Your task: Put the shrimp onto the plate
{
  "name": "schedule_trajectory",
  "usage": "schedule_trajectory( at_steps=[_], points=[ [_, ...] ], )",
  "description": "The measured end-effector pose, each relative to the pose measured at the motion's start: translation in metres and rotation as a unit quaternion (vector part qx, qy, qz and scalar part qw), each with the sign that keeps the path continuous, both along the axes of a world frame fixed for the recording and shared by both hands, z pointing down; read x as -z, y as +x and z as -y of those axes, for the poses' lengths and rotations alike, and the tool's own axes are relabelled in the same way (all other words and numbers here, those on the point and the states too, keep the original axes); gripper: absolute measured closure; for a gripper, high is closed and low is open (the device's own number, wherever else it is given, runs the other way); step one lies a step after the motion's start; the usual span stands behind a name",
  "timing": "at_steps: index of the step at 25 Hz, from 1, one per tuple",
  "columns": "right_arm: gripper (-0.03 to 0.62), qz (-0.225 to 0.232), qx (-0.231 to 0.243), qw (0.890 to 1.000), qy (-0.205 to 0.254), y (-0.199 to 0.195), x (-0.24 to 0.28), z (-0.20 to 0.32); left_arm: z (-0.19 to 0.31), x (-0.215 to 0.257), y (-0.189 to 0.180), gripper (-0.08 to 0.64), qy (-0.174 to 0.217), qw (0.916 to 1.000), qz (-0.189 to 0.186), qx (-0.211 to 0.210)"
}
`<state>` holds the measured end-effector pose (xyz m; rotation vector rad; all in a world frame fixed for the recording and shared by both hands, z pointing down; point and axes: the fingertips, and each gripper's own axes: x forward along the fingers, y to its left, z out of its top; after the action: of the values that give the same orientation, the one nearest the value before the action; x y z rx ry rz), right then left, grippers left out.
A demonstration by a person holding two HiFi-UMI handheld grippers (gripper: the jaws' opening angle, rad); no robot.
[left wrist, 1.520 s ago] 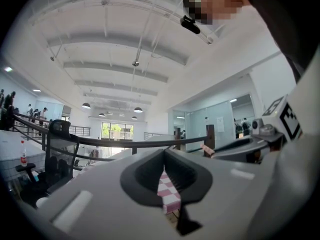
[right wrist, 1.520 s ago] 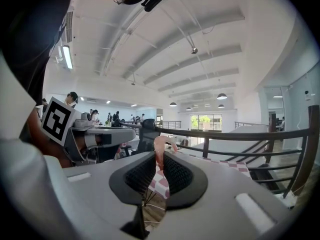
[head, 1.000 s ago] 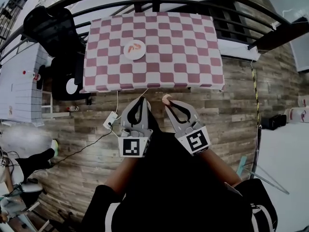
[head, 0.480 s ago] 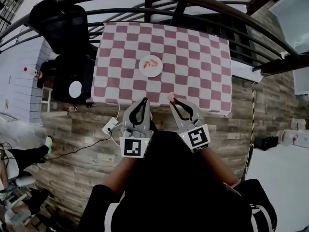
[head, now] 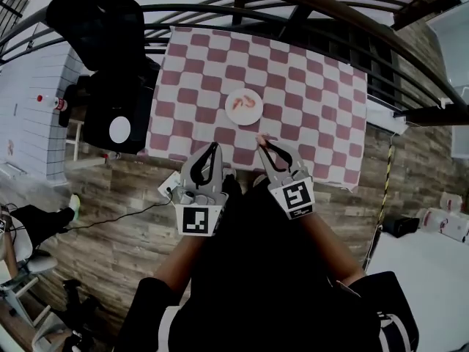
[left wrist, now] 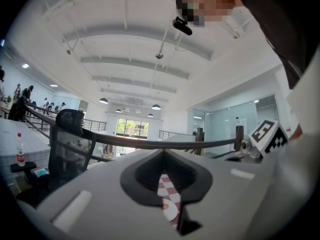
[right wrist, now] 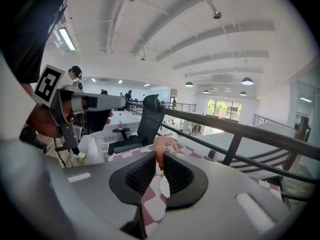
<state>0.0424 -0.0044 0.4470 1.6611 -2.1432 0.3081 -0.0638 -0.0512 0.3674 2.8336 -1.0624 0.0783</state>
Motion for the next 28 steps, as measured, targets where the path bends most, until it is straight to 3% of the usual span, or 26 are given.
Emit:
schedule_trajectory(
  at_steps=[11, 28],
  points=[
    [0.545, 0.005, 0.075, 0.996, -0.048, 0.014, -0.053, 0.055, 0.021, -0.032, 0.013, 0.551, -0.043, 0.9967, 0.038, 0.058],
    [0.545, -0.024, 0.159, 0.977, -0.141, 0.008, -0.197, 0.101, 0.037, -0.046, 0.004, 0.551, -0.057, 0.9878, 0.054, 0.135]
  ],
)
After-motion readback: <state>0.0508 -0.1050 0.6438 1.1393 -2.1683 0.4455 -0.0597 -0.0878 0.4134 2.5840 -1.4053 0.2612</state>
